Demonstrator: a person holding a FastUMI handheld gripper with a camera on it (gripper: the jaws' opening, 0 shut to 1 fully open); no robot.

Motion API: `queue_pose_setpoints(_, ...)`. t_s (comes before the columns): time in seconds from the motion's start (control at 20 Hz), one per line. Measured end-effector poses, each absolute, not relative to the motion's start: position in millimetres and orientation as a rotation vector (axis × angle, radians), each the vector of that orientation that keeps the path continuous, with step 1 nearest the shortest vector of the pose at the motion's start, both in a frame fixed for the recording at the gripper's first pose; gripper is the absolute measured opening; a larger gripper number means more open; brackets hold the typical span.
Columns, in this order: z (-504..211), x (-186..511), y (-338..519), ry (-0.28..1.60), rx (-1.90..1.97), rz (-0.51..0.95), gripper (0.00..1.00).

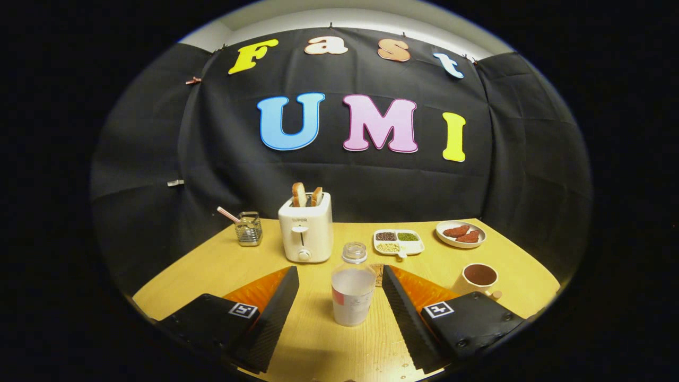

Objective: Take the bottle from table, then pour the juice into the cup, finally place the bottle on the coaster

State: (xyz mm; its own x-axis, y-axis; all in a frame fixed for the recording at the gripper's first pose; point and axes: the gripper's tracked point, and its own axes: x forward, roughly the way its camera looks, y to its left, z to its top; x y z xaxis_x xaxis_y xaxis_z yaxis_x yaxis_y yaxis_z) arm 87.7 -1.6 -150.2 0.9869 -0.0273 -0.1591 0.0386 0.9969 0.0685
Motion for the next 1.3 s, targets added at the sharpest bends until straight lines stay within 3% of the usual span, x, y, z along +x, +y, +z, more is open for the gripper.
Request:
queue_pose_setpoints(1.05, -245.0, 160.4, -20.3, 0.269, 0.004, -0.235, 0.98)
queue_pose_setpoints(1.3, -237.7, 170.5, -26.1, 0.241, 0.018, -0.262, 0.92)
